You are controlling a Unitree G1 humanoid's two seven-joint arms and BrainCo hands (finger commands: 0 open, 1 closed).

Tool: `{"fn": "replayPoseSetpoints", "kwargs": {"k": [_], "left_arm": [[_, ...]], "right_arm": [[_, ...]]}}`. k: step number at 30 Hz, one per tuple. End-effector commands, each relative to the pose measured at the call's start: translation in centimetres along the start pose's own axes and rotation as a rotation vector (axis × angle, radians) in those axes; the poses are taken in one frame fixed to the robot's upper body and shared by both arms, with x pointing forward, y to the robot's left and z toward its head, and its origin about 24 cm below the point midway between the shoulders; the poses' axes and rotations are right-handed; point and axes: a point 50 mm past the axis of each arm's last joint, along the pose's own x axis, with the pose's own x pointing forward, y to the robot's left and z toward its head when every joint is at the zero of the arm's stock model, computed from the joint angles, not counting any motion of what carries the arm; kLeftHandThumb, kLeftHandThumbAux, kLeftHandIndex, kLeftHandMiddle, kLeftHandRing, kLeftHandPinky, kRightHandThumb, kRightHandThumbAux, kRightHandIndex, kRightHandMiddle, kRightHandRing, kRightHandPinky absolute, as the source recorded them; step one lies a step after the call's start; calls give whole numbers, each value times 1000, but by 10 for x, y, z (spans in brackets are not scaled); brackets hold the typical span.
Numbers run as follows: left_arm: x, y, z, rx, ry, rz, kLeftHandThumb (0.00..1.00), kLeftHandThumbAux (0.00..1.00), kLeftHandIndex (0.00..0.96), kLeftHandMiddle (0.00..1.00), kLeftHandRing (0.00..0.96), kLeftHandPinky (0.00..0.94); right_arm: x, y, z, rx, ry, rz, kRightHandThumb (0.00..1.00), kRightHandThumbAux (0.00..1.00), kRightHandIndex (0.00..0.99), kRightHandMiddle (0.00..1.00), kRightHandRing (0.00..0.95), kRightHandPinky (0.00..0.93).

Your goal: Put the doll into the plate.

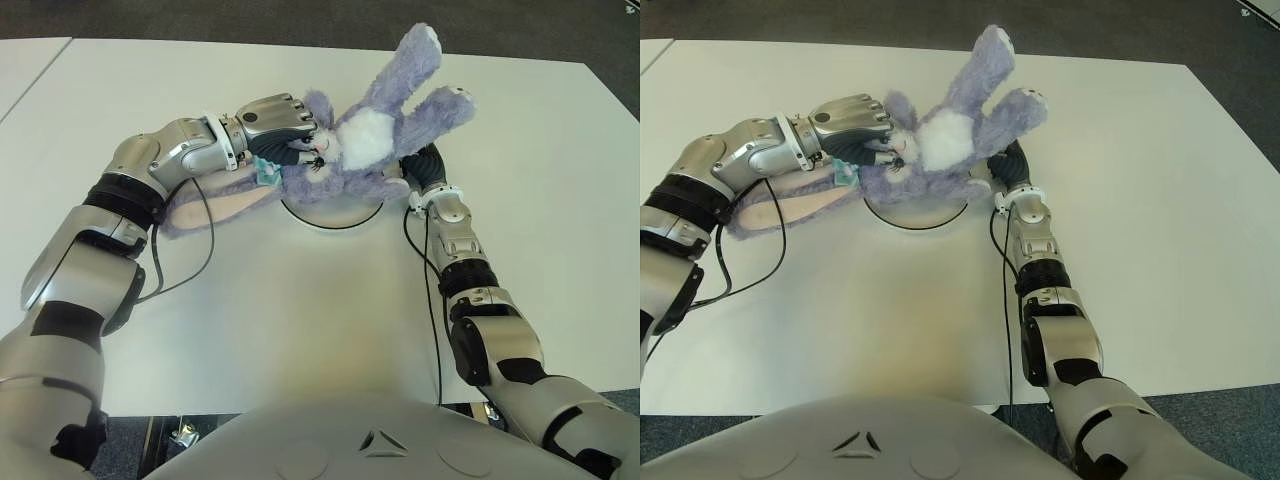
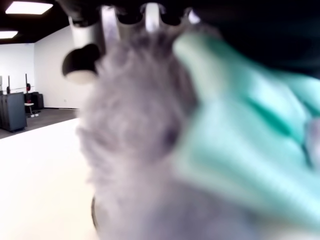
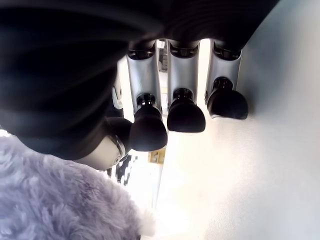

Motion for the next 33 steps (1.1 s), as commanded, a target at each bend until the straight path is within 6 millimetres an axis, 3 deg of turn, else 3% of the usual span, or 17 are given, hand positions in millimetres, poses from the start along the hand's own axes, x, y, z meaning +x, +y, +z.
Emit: {"fn": "replayPoseSetpoints", "kwargs": {"k": [1, 29, 33], "left_arm": [[1, -9, 3, -22, 2, -65, 854, 664, 404, 552, 850, 847], [0, -33, 15, -81, -22, -320, 854, 660, 415, 581, 819, 789], [-1, -35, 15, -61, -18, -341, 850, 657, 437, 510, 800, 741]], "right_arm": [[-14, 3, -36, 21, 163, 11, 706, 721, 440, 823, 819, 816], [-15, 3, -36, 18, 162, -3, 706, 720, 440, 823, 812, 814], [-15, 3, -36, 17, 164, -4, 707, 720, 441, 821, 811, 812]]}}
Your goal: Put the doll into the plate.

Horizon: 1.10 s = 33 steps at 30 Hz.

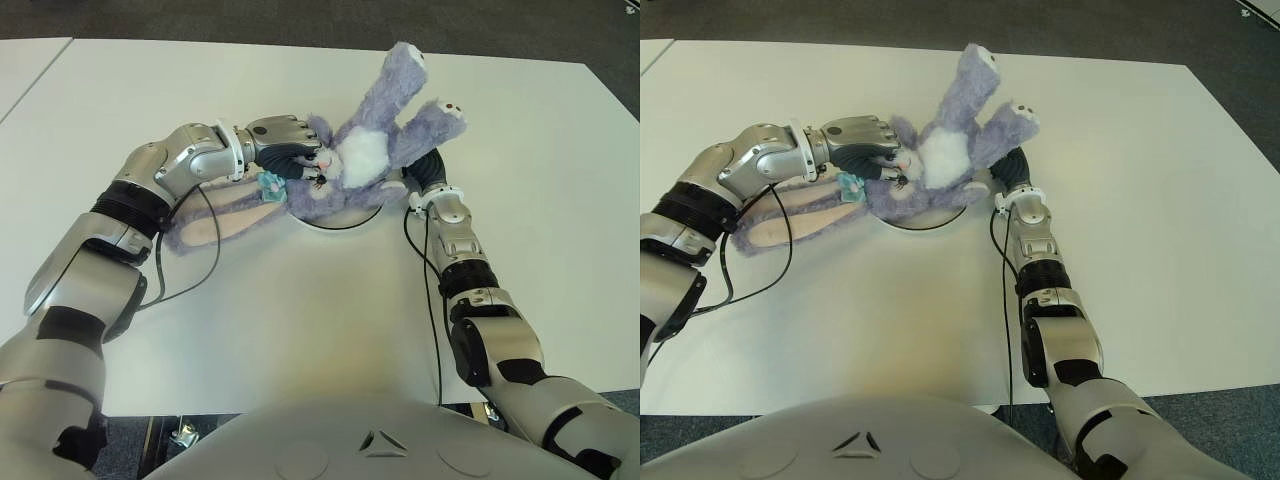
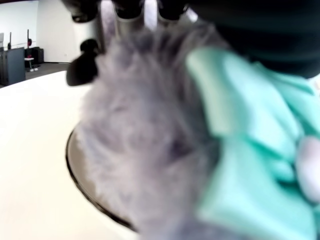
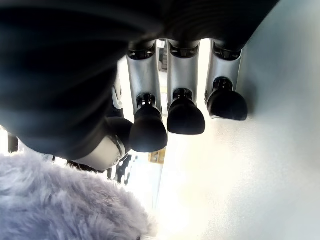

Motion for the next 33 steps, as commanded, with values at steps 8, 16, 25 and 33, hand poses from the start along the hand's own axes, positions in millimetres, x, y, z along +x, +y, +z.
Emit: {"fn": "replayPoseSetpoints", "kwargs": {"k": [8, 16, 25, 33], "left_arm": [[-1, -21, 2, 22, 9, -191, 724, 444, 216, 341, 495, 329], [-2, -15, 7, 49, -89, -229, 583, 306, 23, 37, 126, 164], [-8, -11, 5, 56, -143, -183, 510, 202, 0, 0, 3, 9], [-17, 10, 5, 0, -163, -134, 525, 163, 0, 0, 0, 0]], "right_arm": [[-13, 4, -36, 16, 168, 8, 706, 720, 440, 817, 810, 802], [-13, 4, -36, 13, 171, 13, 705, 721, 440, 822, 816, 815], [-13, 4, -37, 19, 178, 8, 706, 721, 440, 816, 808, 810], [-13, 4, -38, 17, 180, 10, 705, 720, 440, 820, 811, 811]]}}
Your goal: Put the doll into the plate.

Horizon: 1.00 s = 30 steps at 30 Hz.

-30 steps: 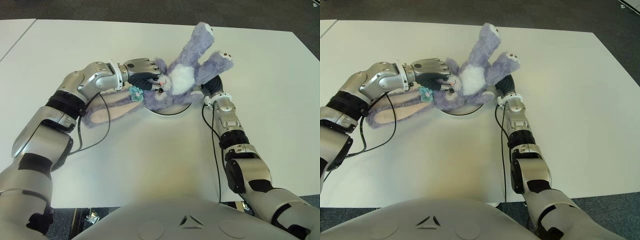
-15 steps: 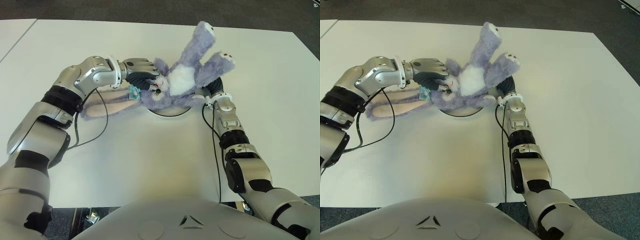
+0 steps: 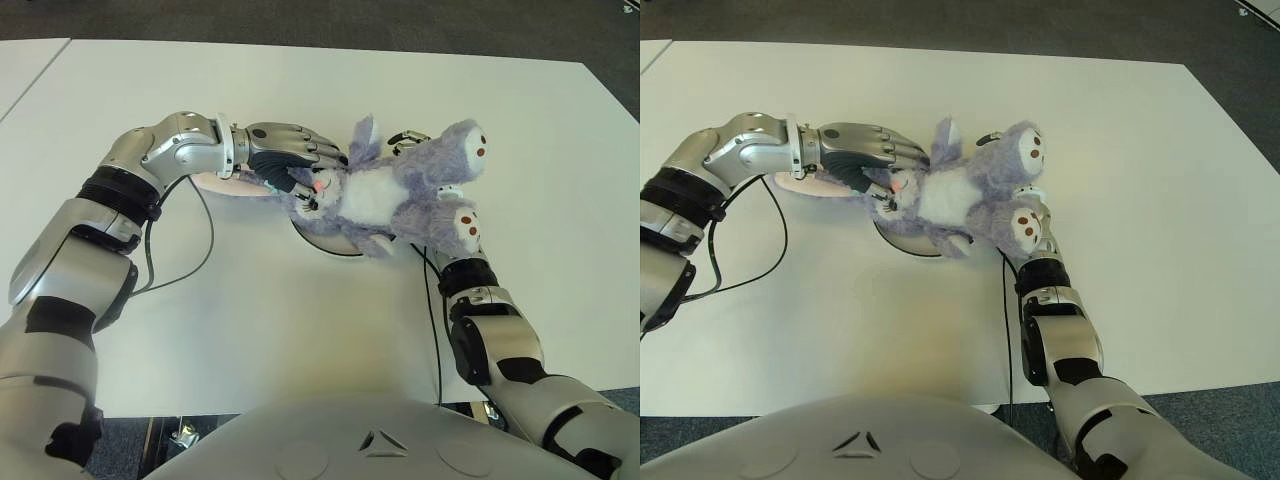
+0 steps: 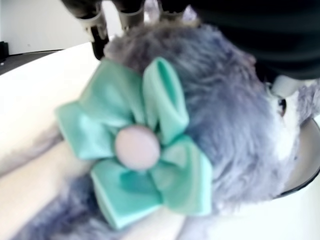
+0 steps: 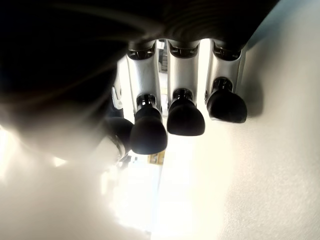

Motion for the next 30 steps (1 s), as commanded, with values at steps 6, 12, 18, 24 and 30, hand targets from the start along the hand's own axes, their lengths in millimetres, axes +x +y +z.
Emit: {"fn": "replayPoseSetpoints", "kwargs": {"k": [6, 12, 18, 24, 30], "left_arm": [[-6, -2, -2, -163, 25, 17, 562, 155, 0, 0, 0, 0], [-14, 4, -5, -290, 34, 131, 572, 133, 0, 0, 0, 0], [-18, 9, -3, -360, -6, 180, 561, 113, 0, 0, 0, 0], [-21, 12, 0, -416, -51, 202, 532, 109, 0, 0, 0, 0], [-23, 13, 1, -438, -68, 208, 511, 108, 0, 0, 0, 0]], "right_arm": [[-13, 4, -38, 12, 176, 7, 706, 720, 441, 820, 812, 811], [-13, 5, -38, -8, 171, 10, 705, 722, 440, 830, 824, 829], [-12, 5, -38, -13, 175, 14, 704, 723, 440, 840, 833, 833], [-12, 6, -38, -14, 178, 9, 704, 723, 440, 841, 834, 835], [-11, 7, -37, -31, 176, -2, 705, 722, 440, 853, 844, 857]]}}
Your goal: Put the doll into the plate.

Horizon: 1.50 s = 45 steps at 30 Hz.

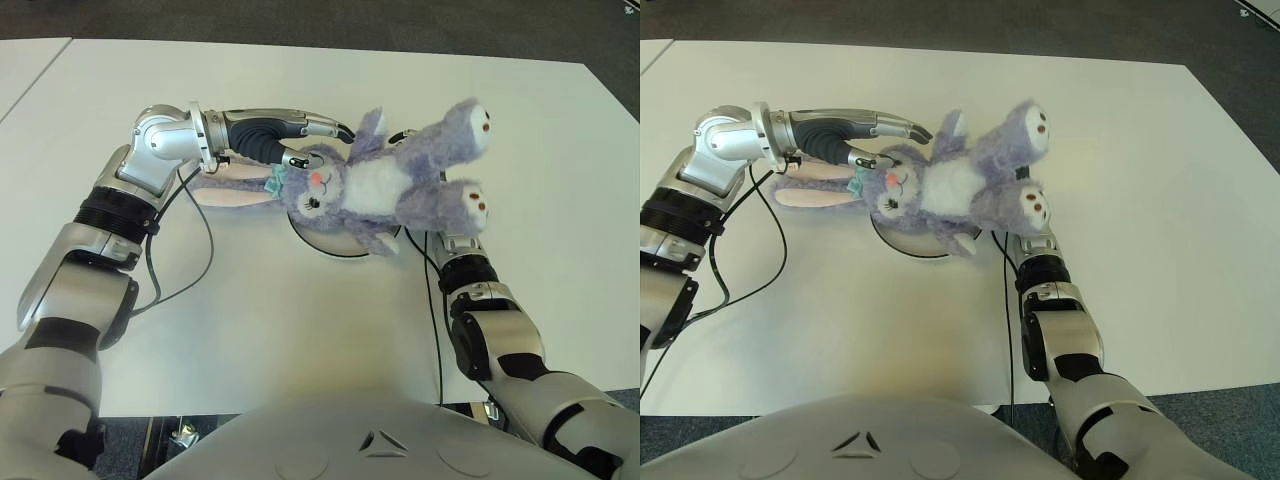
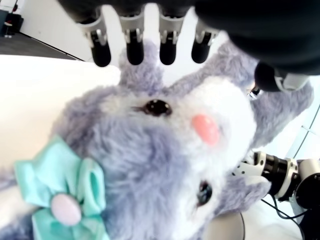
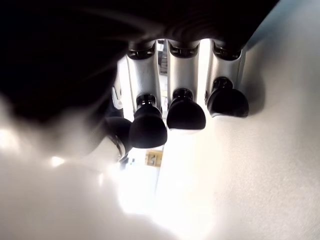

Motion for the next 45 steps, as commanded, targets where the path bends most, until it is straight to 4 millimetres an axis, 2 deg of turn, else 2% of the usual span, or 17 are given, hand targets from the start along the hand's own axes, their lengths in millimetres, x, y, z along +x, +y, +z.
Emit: {"fn": "replayPoseSetpoints", "kwargs": {"k": [1, 15, 24, 28, 34, 39, 42, 45], "left_arm": [[-2, -6, -1, -49, -12, -14, 510, 109, 0, 0, 0, 0], [-7, -2, 4, -91, -41, 77, 490, 122, 0, 0, 0, 0], [-14, 7, 7, -117, -28, 92, 492, 138, 0, 0, 0, 0], [-24, 14, 3, -188, -54, 183, 479, 142, 0, 0, 0, 0], [-35, 19, -17, -269, 8, 419, 483, 187, 0, 0, 0, 0], [-44, 24, -32, -387, 83, 612, 592, 290, 0, 0, 0, 0], [-51, 26, -38, -431, 112, 691, 591, 327, 0, 0, 0, 0], [-54, 27, -40, -457, 105, 784, 543, 352, 0, 0, 0, 18]], "right_arm": [[-14, 7, -37, -11, 167, 10, 705, 722, 440, 855, 845, 858], [-14, 8, -38, -30, 165, 13, 705, 721, 440, 858, 845, 853], [-13, 8, -38, -35, 169, 15, 705, 721, 440, 844, 829, 823], [-13, 8, -38, -45, 169, 7, 706, 720, 441, 836, 821, 821], [-12, 8, -37, -41, 168, 8, 706, 720, 440, 836, 820, 835], [-11, 8, -37, -34, 167, 6, 706, 721, 440, 840, 824, 840], [-11, 8, -37, -27, 166, 6, 706, 721, 440, 846, 830, 851], [-10, 8, -36, -20, 163, 7, 705, 721, 440, 850, 835, 852]]}}
